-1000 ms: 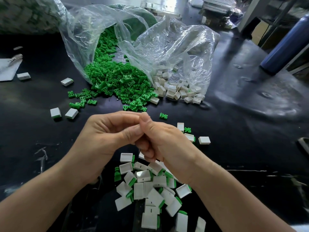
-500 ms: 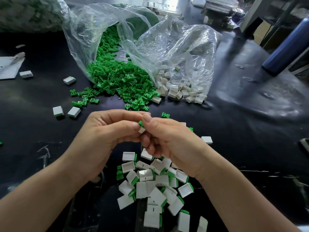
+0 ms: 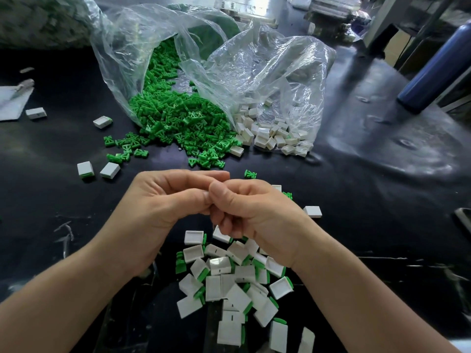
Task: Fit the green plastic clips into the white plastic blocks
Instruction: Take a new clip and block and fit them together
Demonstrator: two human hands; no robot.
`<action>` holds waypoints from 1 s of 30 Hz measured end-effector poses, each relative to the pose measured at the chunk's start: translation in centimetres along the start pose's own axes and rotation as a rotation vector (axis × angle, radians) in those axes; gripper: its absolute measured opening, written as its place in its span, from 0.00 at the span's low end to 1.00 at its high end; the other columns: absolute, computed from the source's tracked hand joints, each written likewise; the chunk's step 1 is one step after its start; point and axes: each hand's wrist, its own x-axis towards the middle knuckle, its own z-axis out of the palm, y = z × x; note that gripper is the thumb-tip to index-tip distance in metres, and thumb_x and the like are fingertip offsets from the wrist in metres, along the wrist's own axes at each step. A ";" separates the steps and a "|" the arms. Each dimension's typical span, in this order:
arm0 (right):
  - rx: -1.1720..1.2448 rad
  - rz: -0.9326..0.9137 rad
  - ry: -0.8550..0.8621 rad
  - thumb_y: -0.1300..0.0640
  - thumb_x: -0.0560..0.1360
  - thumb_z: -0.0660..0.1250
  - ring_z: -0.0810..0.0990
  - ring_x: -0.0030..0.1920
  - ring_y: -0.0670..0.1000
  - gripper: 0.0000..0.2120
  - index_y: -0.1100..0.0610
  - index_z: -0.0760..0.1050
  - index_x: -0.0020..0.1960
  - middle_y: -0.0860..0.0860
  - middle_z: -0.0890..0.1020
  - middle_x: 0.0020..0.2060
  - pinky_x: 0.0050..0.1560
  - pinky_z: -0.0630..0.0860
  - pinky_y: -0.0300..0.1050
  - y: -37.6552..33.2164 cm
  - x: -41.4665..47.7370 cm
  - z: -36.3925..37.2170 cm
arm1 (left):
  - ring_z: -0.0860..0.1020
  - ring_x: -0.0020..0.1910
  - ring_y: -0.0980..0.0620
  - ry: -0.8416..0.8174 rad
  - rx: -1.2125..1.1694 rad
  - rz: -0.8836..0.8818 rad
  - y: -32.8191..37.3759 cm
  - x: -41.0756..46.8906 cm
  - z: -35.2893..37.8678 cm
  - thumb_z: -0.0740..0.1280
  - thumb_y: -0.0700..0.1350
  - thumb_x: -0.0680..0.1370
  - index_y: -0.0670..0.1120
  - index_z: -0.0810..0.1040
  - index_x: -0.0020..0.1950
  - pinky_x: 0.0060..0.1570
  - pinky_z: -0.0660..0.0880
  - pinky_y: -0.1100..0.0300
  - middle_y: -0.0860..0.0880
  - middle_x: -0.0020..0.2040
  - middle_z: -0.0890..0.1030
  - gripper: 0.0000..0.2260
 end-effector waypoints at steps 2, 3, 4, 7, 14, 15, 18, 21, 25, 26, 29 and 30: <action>0.041 -0.027 0.001 0.48 0.66 0.64 0.72 0.26 0.43 0.11 0.53 0.76 0.29 0.48 0.75 0.26 0.26 0.66 0.32 0.2 0.0 0.0 | 0.83 0.44 0.53 0.005 0.008 0.014 0.0 -0.1 0.0 0.70 0.47 0.58 0.44 0.85 0.39 0.41 0.77 0.64 0.47 0.48 0.85 0.13; 0.055 -0.035 0.003 0.48 0.66 0.64 0.72 0.26 0.43 0.11 0.53 0.77 0.29 0.48 0.76 0.26 0.26 0.66 0.32 0.2 0.0 0.1 | 0.83 0.44 0.53 0.008 0.007 0.019 0.0 -0.1 0.0 0.70 0.47 0.58 0.44 0.85 0.38 0.40 0.77 0.64 0.47 0.48 0.85 0.12; 0.061 -0.043 0.005 0.49 0.66 0.64 0.72 0.26 0.43 0.10 0.53 0.77 0.31 0.48 0.76 0.26 0.26 0.67 0.32 0.3 0.0 0.1 | 0.83 0.44 0.52 0.010 0.003 0.024 0.0 -0.1 0.0 0.70 0.47 0.58 0.45 0.85 0.38 0.40 0.77 0.64 0.47 0.48 0.85 0.12; 0.047 -0.058 0.020 0.49 0.67 0.63 0.73 0.26 0.43 0.10 0.56 0.77 0.35 0.47 0.76 0.26 0.27 0.68 0.32 0.3 0.0 0.2 | 0.83 0.43 0.51 0.011 -0.001 0.031 -0.1 -0.1 0.1 0.70 0.46 0.58 0.45 0.85 0.37 0.39 0.77 0.63 0.47 0.48 0.84 0.11; -0.006 -0.094 0.062 0.58 0.75 0.62 0.73 0.26 0.42 0.10 0.57 0.77 0.36 0.48 0.76 0.27 0.27 0.69 0.32 0.3 -0.1 0.4 | 0.83 0.43 0.51 0.020 -0.012 0.035 -0.2 -0.1 0.1 0.70 0.46 0.58 0.46 0.85 0.36 0.39 0.77 0.64 0.48 0.48 0.85 0.10; -0.009 -0.095 0.065 0.58 0.75 0.62 0.73 0.26 0.42 0.10 0.57 0.77 0.36 0.48 0.76 0.27 0.27 0.69 0.32 0.3 -0.2 0.4 | 0.83 0.43 0.52 0.020 -0.014 0.038 -0.2 -0.1 0.1 0.70 0.46 0.58 0.47 0.85 0.35 0.38 0.77 0.64 0.48 0.48 0.85 0.09; -0.016 -0.103 0.072 0.58 0.75 0.62 0.73 0.26 0.42 0.10 0.56 0.77 0.36 0.48 0.76 0.27 0.27 0.69 0.32 0.3 -0.2 0.5 | 0.83 0.43 0.52 0.020 -0.016 0.042 -0.3 -0.1 0.1 0.70 0.46 0.58 0.47 0.85 0.35 0.38 0.77 0.64 0.49 0.47 0.85 0.09; -0.024 -0.107 0.078 0.59 0.76 0.62 0.73 0.26 0.42 0.11 0.57 0.77 0.36 0.48 0.76 0.27 0.27 0.69 0.32 0.3 -0.2 0.5 | 0.83 0.42 0.53 0.023 -0.018 0.045 -0.4 -0.1 0.1 0.70 0.46 0.58 0.47 0.85 0.35 0.38 0.77 0.64 0.48 0.47 0.85 0.09; -0.035 -0.114 0.088 0.59 0.76 0.62 0.73 0.26 0.42 0.10 0.58 0.76 0.37 0.49 0.75 0.28 0.27 0.69 0.32 0.3 -0.3 0.7 | 0.83 0.43 0.52 0.024 -0.028 0.047 -0.4 -0.1 0.0 0.69 0.46 0.58 0.47 0.85 0.35 0.38 0.78 0.64 0.48 0.47 0.85 0.09; -0.035 -0.117 0.091 0.59 0.76 0.62 0.72 0.26 0.42 0.10 0.59 0.76 0.38 0.49 0.75 0.28 0.27 0.69 0.32 0.3 -0.3 0.7 | 0.83 0.43 0.52 0.025 -0.031 0.047 -0.4 -0.1 0.0 0.69 0.46 0.58 0.47 0.85 0.35 0.38 0.78 0.63 0.48 0.47 0.85 0.09; -0.036 -0.124 0.102 0.60 0.76 0.62 0.72 0.26 0.42 0.10 0.59 0.76 0.37 0.50 0.74 0.27 0.27 0.68 0.32 0.3 -0.3 0.8 | 0.83 0.42 0.52 0.029 -0.046 0.046 -0.5 -0.1 0.1 0.69 0.46 0.58 0.47 0.85 0.34 0.38 0.78 0.63 0.48 0.47 0.85 0.09; -0.037 -0.126 0.106 0.60 0.76 0.62 0.72 0.26 0.42 0.11 0.59 0.76 0.37 0.50 0.74 0.27 0.27 0.68 0.32 0.3 -0.3 0.9 | 0.83 0.42 0.52 0.030 -0.051 0.046 -0.5 -0.1 0.1 0.69 0.46 0.58 0.47 0.85 0.34 0.37 0.78 0.63 0.48 0.47 0.85 0.09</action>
